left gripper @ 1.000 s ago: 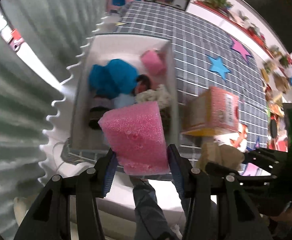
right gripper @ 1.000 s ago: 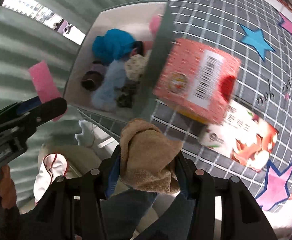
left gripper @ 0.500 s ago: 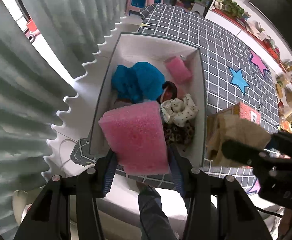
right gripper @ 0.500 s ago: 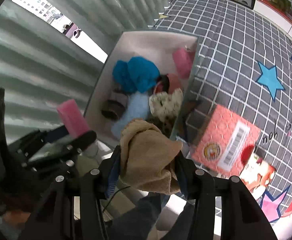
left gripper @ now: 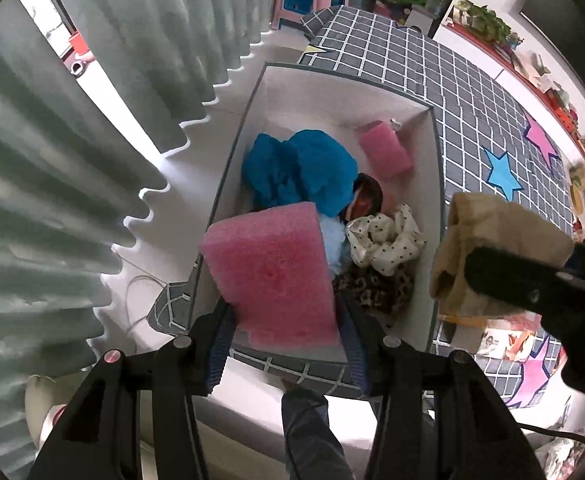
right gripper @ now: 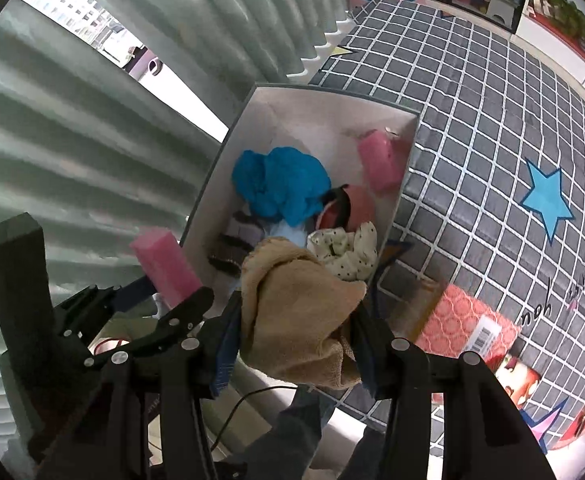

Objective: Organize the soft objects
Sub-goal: 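Lower the held pink block and beige sock into the white box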

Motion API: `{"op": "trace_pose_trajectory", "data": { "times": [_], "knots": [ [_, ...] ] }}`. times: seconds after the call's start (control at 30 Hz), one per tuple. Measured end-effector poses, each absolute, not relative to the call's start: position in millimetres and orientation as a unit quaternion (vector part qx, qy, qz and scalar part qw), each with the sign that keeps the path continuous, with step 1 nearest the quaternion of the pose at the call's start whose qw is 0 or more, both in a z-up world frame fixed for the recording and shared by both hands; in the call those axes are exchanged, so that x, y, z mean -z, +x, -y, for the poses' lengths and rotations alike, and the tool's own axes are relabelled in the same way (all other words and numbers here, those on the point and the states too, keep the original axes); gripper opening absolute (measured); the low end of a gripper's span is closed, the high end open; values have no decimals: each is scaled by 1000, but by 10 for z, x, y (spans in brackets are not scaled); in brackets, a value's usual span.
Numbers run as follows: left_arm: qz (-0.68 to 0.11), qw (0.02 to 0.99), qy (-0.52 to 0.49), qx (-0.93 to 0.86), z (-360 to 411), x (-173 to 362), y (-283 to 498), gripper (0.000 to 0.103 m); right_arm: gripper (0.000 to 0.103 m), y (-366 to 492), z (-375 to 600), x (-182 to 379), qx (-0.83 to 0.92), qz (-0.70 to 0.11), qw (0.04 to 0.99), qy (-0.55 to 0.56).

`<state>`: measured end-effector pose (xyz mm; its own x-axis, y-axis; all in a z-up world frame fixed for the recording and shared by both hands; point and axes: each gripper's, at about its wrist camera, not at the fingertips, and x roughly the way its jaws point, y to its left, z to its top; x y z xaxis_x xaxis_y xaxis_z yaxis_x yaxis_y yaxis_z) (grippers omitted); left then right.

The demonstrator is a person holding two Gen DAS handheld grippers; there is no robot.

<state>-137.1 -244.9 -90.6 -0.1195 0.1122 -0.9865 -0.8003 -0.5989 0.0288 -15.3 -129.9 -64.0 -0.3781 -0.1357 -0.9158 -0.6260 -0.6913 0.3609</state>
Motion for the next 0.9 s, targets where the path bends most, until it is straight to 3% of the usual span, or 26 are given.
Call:
{"op": "trace_pose_trajectory", "data": {
  "times": [0.9],
  "knots": [
    [-308,320,-586,-677,2238,1078,-1495,53,51,-380,1049,739,-743,-354,169,-542]
  ]
}}
